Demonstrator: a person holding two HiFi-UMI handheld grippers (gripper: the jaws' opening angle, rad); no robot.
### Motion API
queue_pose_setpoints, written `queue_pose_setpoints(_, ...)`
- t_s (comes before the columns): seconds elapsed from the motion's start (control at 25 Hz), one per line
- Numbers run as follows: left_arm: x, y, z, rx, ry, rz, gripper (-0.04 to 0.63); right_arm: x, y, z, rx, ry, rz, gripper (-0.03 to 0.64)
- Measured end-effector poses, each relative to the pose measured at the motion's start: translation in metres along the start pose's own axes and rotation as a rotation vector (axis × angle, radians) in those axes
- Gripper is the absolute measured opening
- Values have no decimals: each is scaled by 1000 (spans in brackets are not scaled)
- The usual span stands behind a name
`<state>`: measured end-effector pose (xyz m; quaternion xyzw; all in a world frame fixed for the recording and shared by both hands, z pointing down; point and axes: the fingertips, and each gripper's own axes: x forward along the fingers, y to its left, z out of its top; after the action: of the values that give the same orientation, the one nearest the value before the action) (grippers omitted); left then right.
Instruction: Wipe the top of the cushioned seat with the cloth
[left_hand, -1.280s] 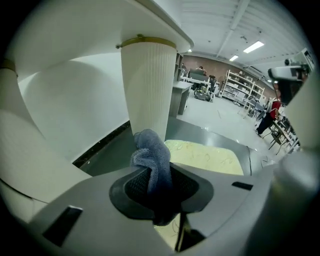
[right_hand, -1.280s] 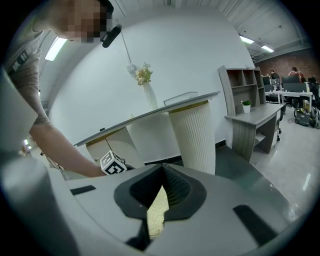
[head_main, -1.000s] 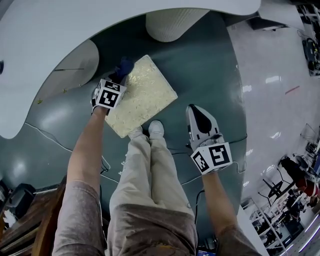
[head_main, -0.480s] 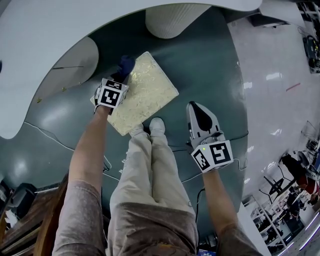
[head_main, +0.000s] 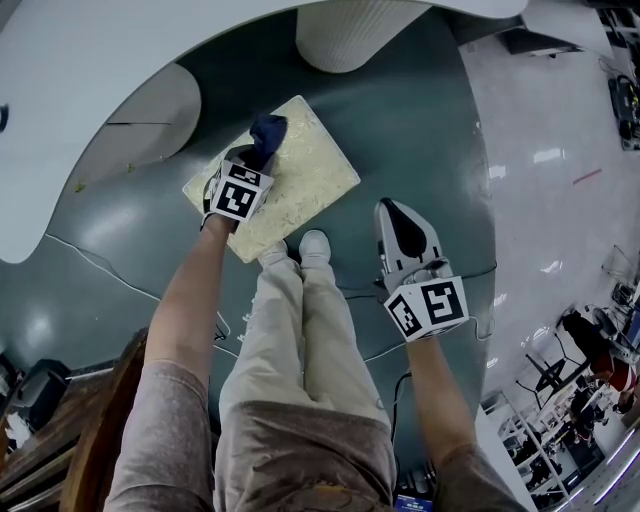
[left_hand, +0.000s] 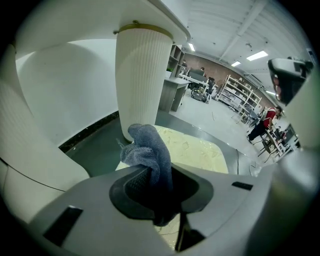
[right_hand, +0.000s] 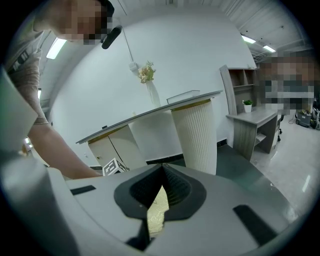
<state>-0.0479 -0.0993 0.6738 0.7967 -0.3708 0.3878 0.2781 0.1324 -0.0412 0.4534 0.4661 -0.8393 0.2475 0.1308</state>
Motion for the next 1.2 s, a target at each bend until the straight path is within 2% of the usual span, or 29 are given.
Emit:
queue_pose_setpoints(0.28,-3,-32,-14,-2,-4,-44,91,-7,7,-5,-2,-6,1,5)
queue_pose_setpoints(0.64,-4,-77,-29,61,1,-102,91,-17,12,-10,-8,-5,-3,5)
queue_pose_setpoints(1.2,-10,-138,-58,122,67,-192,91,-25,19,-14,-14,-4,2,5)
